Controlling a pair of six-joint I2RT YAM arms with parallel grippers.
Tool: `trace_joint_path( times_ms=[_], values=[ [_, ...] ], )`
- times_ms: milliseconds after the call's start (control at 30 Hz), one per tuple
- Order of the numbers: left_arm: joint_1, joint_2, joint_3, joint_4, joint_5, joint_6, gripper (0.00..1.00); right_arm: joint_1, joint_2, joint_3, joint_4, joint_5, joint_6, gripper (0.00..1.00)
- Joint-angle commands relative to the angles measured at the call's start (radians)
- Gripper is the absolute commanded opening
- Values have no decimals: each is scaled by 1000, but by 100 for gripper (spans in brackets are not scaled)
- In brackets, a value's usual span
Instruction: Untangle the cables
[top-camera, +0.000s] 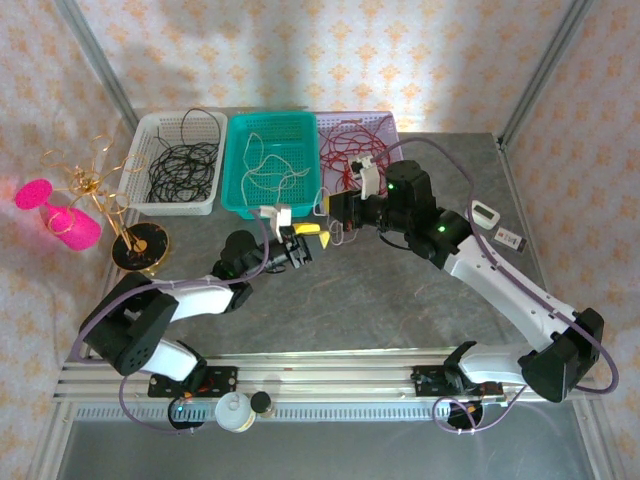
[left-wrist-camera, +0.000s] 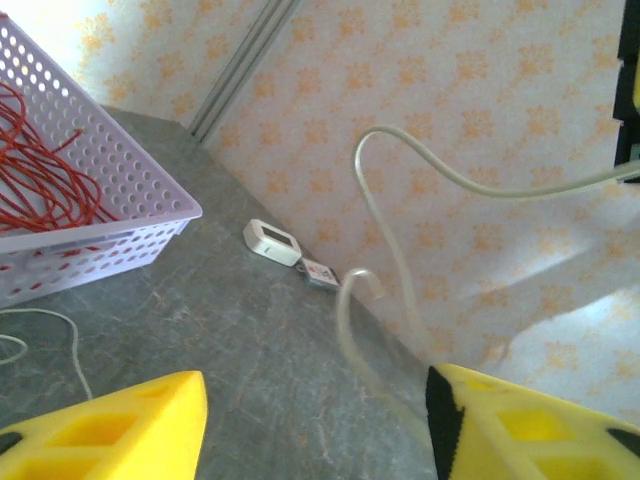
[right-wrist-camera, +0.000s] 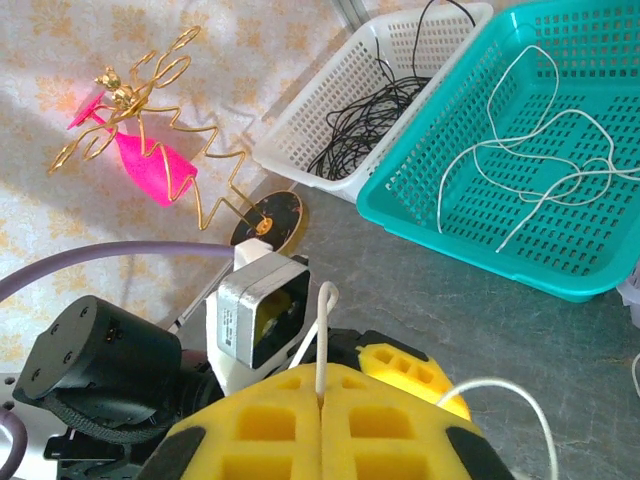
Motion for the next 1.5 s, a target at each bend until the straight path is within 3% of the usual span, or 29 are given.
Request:
trace_joint_path(
  times_ms=[0, 167, 333, 500, 633, 833, 1067, 1200, 1467],
  values=[
    [-12, 38, 28, 97, 17, -106, 61, 2, -29, 5, 39, -18, 9, 0],
    [-13, 67, 18, 168, 7, -164, 55, 2, -30, -8, 51, -26, 16, 0],
    [-14, 60, 29, 98, -37, -142, 27, 2, -30, -10, 59, -34, 23, 0],
    [-16, 60, 49, 92, -31, -148, 22, 2, -30, -11, 67, -40, 27, 0],
    [-16, 39, 44, 59, -73, -132, 0, 2, -34, -8, 55, -27, 13, 0],
    [47, -104, 12, -153, -278, -70, 0, -3, -95, -4, -72, 80, -85, 0],
    [230, -236, 50, -306, -302, -2, 0, -12, -219, -104, -143, 204, -199, 0],
    [281, -276, 145, -409, -349, 64, 0, -12, -280, -220, -121, 223, -336, 0],
    [358, -296, 326, -455, -358, 108, 0, -9, -296, -317, -124, 227, -498, 0]
  ],
)
